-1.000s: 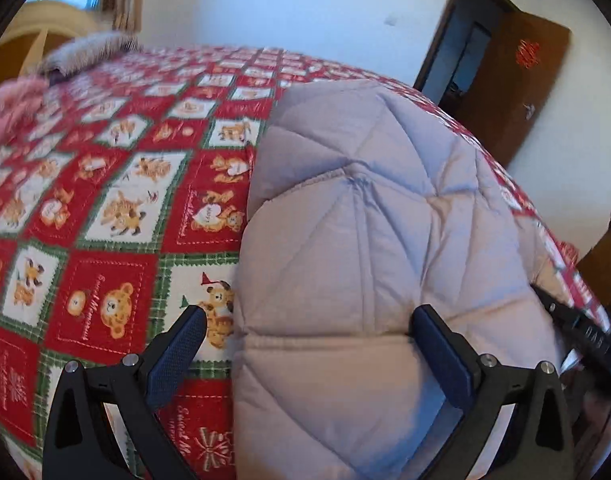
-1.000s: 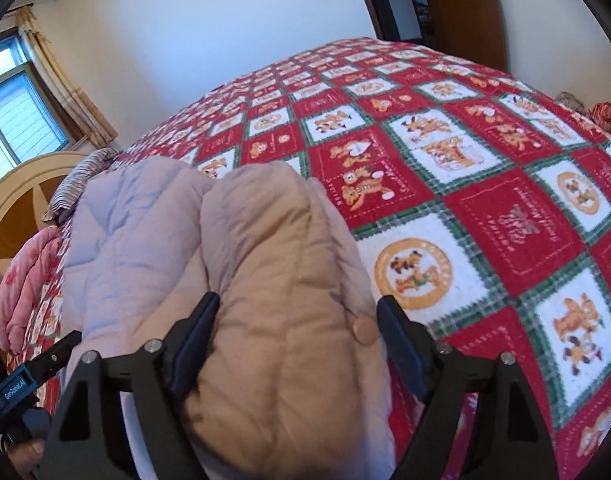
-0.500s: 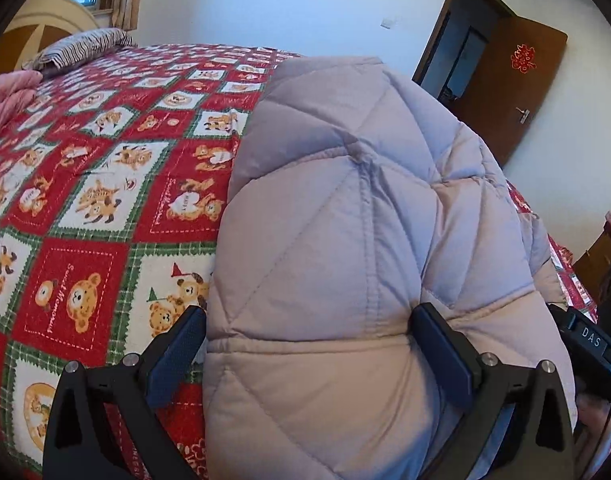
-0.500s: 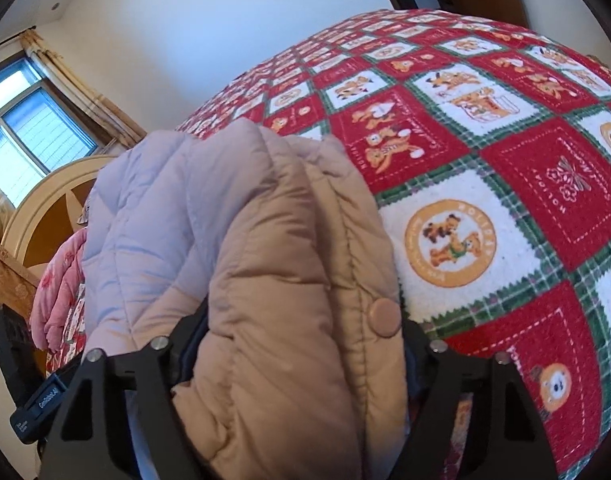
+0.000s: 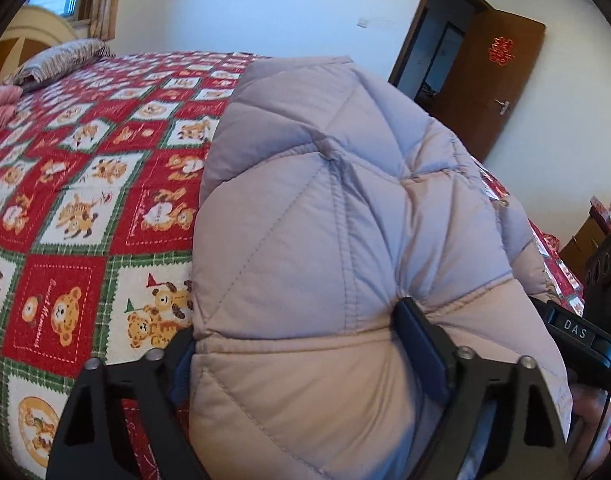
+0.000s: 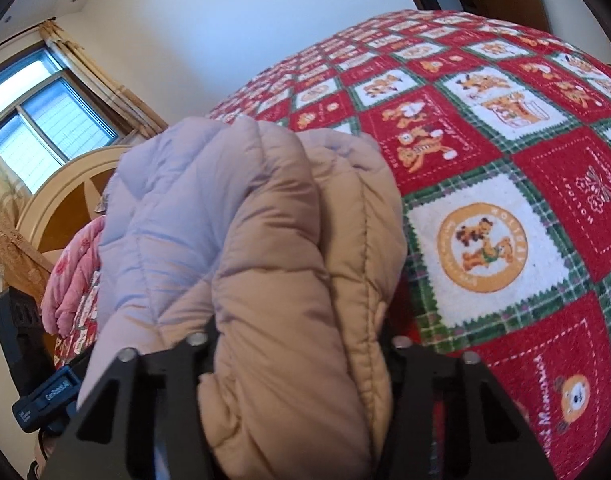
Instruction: Fold large clothes
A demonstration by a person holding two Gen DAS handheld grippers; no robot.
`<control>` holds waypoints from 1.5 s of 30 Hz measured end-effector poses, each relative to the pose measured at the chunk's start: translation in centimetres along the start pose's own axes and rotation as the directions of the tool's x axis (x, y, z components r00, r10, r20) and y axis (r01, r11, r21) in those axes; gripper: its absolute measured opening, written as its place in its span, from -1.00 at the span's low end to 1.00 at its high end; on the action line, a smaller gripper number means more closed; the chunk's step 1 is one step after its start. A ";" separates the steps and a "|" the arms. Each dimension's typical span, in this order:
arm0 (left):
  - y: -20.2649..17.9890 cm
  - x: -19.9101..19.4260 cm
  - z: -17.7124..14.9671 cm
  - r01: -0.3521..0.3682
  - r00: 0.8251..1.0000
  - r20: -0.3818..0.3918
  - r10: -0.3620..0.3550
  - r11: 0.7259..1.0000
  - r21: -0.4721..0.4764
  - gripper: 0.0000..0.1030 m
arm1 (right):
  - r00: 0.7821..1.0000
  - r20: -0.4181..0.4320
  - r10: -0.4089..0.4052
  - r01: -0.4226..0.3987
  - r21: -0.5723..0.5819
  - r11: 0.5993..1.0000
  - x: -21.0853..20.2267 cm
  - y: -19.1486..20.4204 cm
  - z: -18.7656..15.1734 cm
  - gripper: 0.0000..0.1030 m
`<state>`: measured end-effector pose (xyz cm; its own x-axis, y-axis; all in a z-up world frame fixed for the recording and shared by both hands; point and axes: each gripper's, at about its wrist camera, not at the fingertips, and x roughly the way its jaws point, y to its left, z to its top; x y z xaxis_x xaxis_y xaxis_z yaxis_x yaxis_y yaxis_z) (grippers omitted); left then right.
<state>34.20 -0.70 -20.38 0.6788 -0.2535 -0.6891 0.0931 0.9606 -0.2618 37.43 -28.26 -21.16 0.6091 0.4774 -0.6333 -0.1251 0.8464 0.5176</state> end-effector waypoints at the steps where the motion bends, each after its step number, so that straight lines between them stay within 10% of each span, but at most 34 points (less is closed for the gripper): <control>1: -0.1 -0.3 0.0 -0.005 1.000 0.006 0.005 1.000 0.009 0.50 | 1.000 0.009 0.008 -0.008 0.001 1.000 -0.2 0.1 -0.1 -0.19; 10: -2.2 -4.6 1.0 -0.070 0.996 0.069 0.062 0.991 0.115 -0.15 | 0.996 0.071 0.048 -0.048 -0.001 0.999 -2.6 1.5 -0.5 -0.46; 45: 8.2 -17.2 0.8 -0.185 0.958 0.220 0.182 0.983 -0.009 -0.32 | 0.973 0.015 0.231 -0.223 -0.204 0.953 -2.0 16.1 -1.5 -0.51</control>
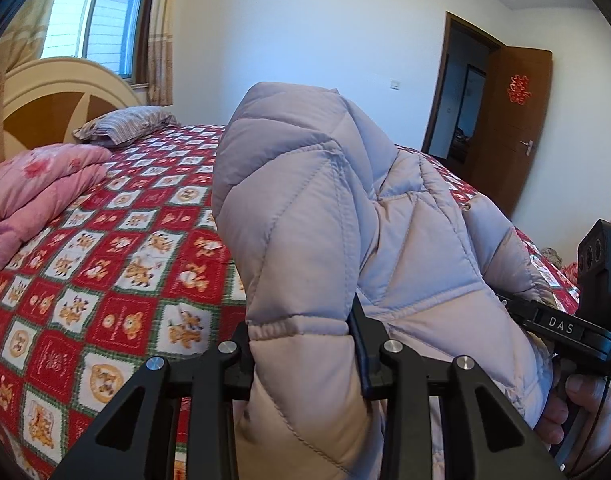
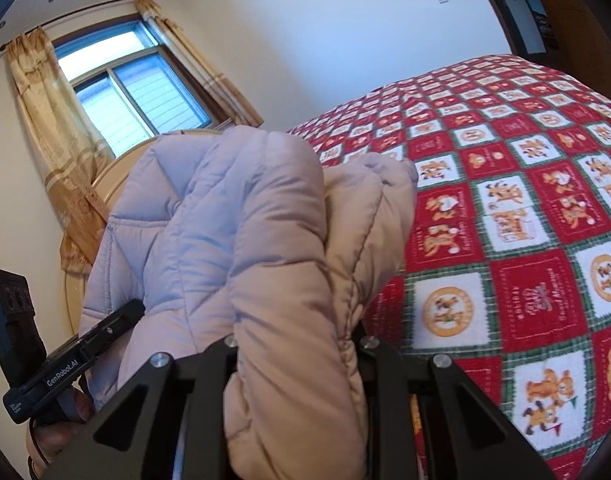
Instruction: Fold large clothes
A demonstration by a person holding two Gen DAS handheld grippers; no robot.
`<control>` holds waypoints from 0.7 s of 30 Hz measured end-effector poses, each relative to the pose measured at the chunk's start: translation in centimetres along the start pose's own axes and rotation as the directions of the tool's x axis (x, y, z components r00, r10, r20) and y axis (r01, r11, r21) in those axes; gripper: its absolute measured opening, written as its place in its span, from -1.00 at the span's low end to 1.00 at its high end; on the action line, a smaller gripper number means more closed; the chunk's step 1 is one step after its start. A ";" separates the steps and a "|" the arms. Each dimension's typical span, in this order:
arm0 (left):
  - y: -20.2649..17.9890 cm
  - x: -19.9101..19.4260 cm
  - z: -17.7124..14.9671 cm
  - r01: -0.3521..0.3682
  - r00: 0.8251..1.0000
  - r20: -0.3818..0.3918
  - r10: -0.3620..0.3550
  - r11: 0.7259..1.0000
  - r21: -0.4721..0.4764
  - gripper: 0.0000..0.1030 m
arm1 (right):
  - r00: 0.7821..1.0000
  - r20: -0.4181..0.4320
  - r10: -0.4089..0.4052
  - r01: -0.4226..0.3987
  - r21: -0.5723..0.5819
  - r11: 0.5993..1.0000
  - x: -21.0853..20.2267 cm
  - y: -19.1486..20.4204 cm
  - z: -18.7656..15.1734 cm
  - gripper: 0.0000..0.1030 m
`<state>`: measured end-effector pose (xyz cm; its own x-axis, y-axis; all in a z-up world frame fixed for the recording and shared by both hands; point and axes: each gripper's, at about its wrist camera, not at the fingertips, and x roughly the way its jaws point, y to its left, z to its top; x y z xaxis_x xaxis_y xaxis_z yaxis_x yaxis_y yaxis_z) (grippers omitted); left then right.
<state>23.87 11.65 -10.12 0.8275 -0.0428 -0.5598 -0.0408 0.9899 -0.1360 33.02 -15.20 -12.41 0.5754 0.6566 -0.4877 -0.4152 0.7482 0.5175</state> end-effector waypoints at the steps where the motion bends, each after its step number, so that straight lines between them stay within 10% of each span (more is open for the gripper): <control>1: 0.4 -0.1 -0.1 -0.003 1.000 0.001 0.003 1.000 -0.007 -0.32 | 1.000 -0.004 0.002 -0.002 -0.004 1.000 0.2 0.2 0.0 -0.51; 21: 9.1 -1.3 -1.6 -0.078 0.997 -0.006 0.078 0.989 -0.122 -0.33 | 0.992 -0.117 0.038 -0.049 -0.094 0.994 7.1 7.2 -1.1 -0.51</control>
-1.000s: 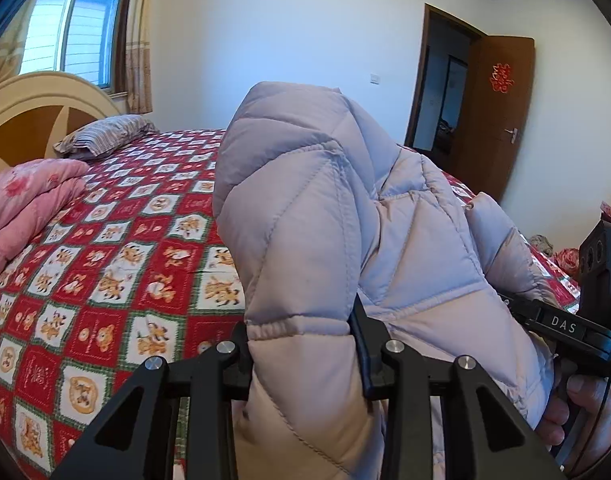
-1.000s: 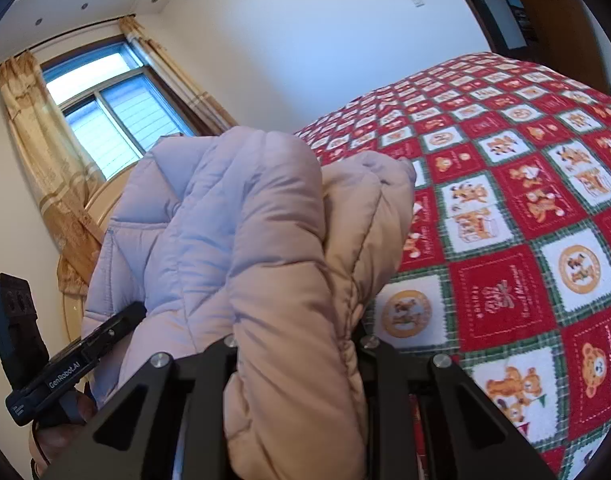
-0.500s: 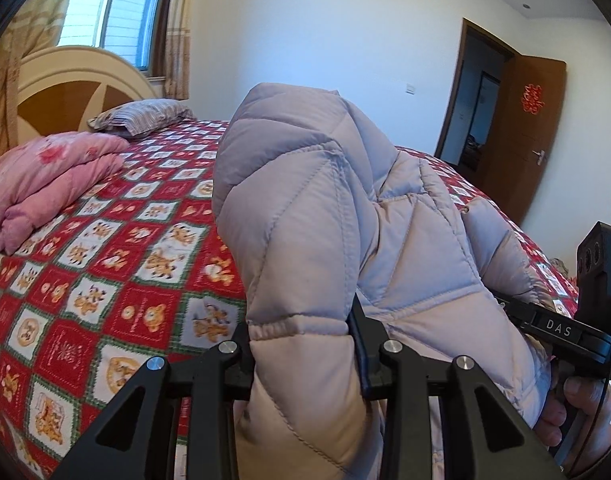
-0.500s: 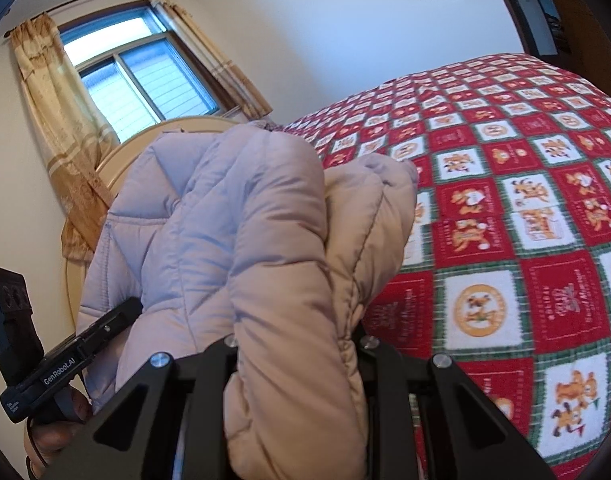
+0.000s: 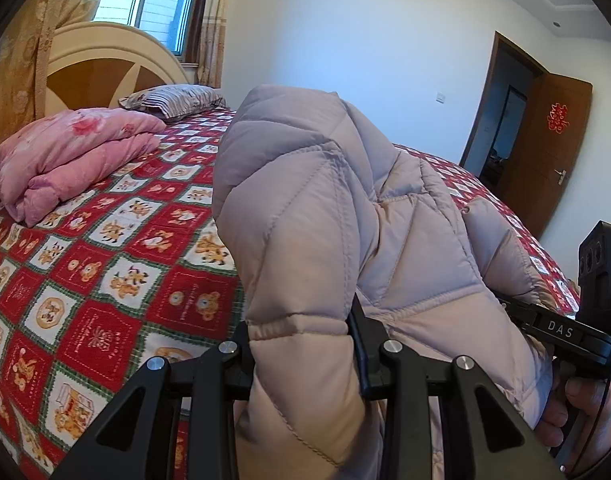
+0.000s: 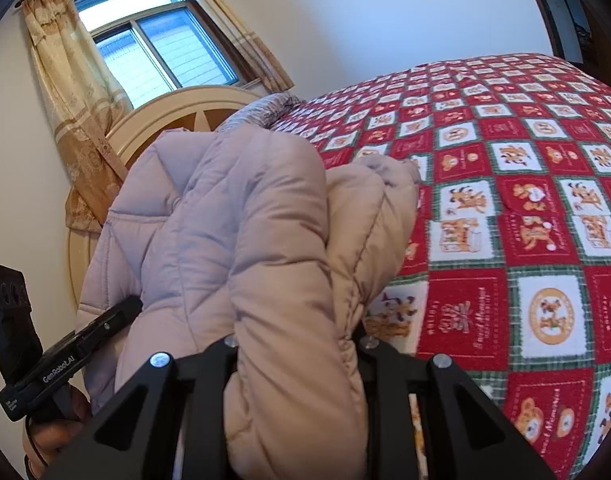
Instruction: Fold large clothes
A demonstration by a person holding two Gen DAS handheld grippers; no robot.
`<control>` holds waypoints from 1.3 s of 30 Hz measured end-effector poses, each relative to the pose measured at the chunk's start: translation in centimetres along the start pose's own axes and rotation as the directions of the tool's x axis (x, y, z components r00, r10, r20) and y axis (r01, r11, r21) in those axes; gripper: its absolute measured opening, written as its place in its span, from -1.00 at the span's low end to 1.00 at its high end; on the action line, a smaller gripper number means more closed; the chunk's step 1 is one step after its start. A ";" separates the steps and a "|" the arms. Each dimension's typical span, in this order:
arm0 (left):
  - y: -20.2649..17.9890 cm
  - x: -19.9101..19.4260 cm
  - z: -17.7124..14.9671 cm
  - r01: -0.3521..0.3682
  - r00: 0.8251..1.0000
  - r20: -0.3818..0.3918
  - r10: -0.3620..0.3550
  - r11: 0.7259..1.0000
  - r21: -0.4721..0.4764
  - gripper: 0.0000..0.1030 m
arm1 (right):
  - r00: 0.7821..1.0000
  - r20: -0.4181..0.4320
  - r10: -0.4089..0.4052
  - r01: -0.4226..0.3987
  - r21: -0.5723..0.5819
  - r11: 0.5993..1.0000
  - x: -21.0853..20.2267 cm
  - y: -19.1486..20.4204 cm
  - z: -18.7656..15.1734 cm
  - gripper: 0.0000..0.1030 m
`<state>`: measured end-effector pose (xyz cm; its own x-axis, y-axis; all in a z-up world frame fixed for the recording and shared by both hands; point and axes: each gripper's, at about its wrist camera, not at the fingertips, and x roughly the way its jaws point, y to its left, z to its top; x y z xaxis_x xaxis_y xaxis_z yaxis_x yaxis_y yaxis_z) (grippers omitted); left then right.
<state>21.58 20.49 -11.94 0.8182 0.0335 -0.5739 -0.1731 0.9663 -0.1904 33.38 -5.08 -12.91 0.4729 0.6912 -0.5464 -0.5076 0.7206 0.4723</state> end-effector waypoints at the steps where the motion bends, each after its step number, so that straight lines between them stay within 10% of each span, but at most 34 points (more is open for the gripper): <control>1: 0.3 0.0 0.0 -0.002 1.000 0.000 0.002 1.000 -0.003 -0.33 | 1.000 -0.004 0.002 -0.002 -0.004 1.000 0.2 0.3 0.0 -0.51; 31: 5.7 2.6 -1.2 -0.039 0.998 -0.056 0.035 0.998 -0.059 -0.31 | 0.997 -0.077 -0.018 0.013 -0.064 0.998 5.0 3.7 -0.2 -0.51; 39: 6.7 3.5 -1.8 -0.057 0.996 -0.074 0.052 0.996 -0.072 -0.04 | 0.994 -0.099 -0.041 0.036 -0.056 0.998 6.0 3.2 -0.7 -0.50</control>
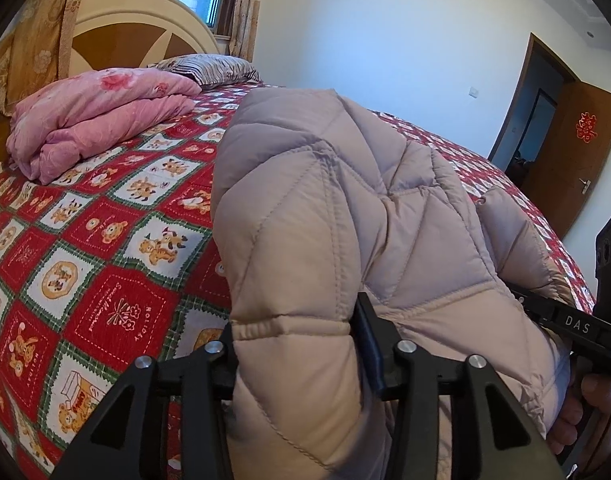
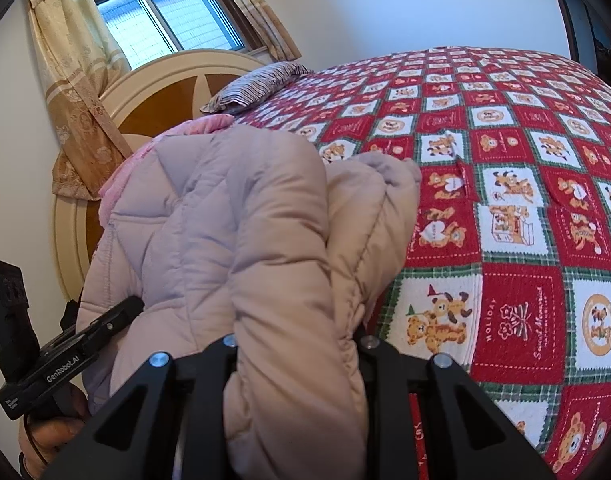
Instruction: Fold large clothes
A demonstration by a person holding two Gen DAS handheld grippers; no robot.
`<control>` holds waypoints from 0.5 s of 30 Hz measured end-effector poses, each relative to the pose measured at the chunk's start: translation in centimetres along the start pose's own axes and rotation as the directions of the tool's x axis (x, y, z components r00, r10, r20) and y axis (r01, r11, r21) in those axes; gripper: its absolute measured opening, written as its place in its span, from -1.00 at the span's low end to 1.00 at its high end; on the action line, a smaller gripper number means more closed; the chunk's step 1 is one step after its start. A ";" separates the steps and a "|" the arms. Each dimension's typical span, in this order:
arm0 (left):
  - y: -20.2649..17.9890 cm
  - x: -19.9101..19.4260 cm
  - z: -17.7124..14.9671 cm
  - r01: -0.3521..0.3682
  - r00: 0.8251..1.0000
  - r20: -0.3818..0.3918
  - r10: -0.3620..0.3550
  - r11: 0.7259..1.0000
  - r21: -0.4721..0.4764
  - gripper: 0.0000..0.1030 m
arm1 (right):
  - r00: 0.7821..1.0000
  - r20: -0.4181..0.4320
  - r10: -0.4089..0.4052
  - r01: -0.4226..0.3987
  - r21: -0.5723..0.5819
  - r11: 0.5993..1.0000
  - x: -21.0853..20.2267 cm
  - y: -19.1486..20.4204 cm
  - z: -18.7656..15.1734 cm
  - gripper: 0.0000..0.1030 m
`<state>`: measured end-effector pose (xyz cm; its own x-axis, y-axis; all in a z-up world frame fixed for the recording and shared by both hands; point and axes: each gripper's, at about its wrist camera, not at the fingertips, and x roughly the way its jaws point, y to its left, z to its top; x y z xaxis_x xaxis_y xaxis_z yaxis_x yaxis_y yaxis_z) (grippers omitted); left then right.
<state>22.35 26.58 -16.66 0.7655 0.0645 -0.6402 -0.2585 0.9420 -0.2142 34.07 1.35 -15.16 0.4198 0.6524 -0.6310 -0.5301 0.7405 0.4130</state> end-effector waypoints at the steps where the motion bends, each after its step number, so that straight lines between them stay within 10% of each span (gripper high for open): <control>1: 0.1 0.2 -0.1 -0.007 1.000 -0.004 0.007 1.000 -0.005 0.04 | 1.000 -0.002 -0.003 0.003 0.000 1.000 0.1 0.0 -0.1 -0.50; 15: 1.9 1.7 -1.2 -0.066 0.998 -0.014 0.066 0.997 -0.038 0.78 | 0.999 -0.021 -0.041 0.042 0.024 0.999 1.3 -0.7 -0.7 -0.08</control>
<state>22.51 28.06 -19.03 0.7386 0.1219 -0.6630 -0.3309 0.9225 -0.1990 34.49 1.56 -16.75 0.4260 0.6180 -0.6607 -0.4945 0.7706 0.4020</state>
